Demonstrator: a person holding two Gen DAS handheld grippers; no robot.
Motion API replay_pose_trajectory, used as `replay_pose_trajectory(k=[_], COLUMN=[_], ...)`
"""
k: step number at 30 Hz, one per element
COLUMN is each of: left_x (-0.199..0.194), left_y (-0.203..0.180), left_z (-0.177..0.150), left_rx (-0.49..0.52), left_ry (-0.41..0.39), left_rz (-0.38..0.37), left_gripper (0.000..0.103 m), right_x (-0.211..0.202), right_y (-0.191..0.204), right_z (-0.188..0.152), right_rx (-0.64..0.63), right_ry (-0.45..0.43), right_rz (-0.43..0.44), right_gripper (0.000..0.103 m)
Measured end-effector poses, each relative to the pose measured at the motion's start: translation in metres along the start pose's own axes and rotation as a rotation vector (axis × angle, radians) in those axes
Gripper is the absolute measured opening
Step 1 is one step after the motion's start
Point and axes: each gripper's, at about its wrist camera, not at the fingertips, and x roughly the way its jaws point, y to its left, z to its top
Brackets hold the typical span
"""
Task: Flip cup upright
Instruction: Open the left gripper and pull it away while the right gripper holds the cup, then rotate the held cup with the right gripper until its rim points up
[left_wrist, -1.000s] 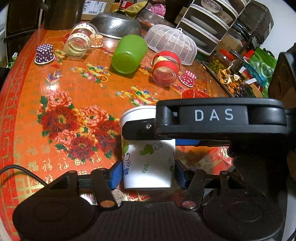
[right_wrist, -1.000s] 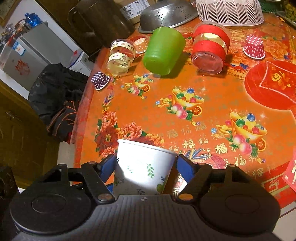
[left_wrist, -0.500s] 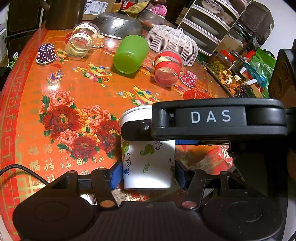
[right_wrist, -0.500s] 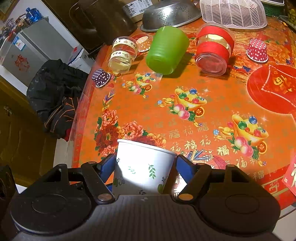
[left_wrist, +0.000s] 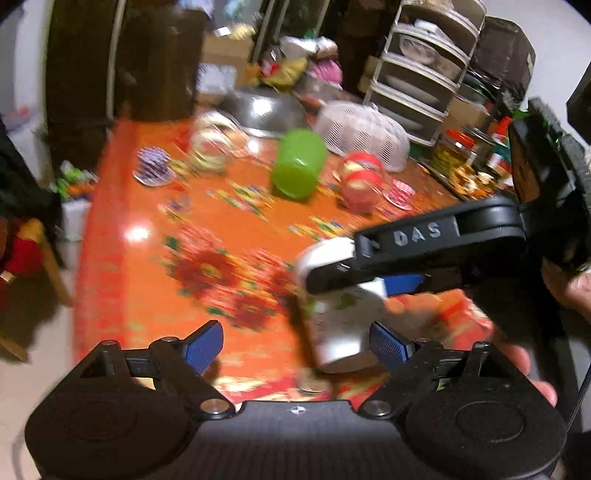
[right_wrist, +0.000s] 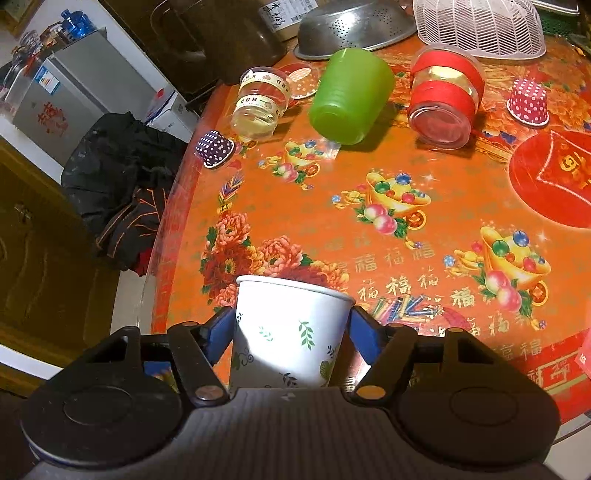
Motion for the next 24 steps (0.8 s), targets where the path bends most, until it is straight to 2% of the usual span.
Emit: replay_pose_trajectory(k=[9,10,13,15,16,18,20,24], left_x=[-0.049,-0.059,-0.085,-0.086,-0.082,-0.071,-0.060,-0.048], left_y=[0.048,0.054,0.071,0.081,0.085,0.091,0.089,0.082], left_z=[0.002,0.003,0.005,0.003,0.001,-0.006,-0.011,-0.015], left_rx=[-0.081,-0.081,-0.073,-0.062,-0.068,-0.105,-0.099,-0.098], left_ry=[-0.056,-0.067,-0.126,-0.118,-0.106,-0.081,-0.064,-0.079], left_rz=[-0.043,-0.027,0.090,0.131,0.122,0.050,-0.004,-0.050], left_gripper=[0.089,0.089,0.090,0.093,0.093,0.093,0.093,0.093], right_x=[-0.001,-0.001,-0.003,-0.004,-0.004,-0.004,-0.006,-0.018], right_y=[-0.002,-0.003,-0.004,-0.003,-0.002,-0.002,-0.001,0.000], right_z=[-0.002,-0.002,-0.002,-0.003,-0.004,-0.006,-0.009,-0.015], right_rx=[0.008,0.009,0.009,0.001,-0.006,-0.016,-0.029,-0.052], right_ry=[0.000,0.001,-0.001,-0.010,-0.016,-0.028,-0.051,-0.135], right_rz=[0.003,0.000,-0.004,-0.003,-0.004,-0.004,-0.016,-0.025], right_gripper=[0.068,0.068,0.068,0.068,0.068,0.068,0.068,0.068])
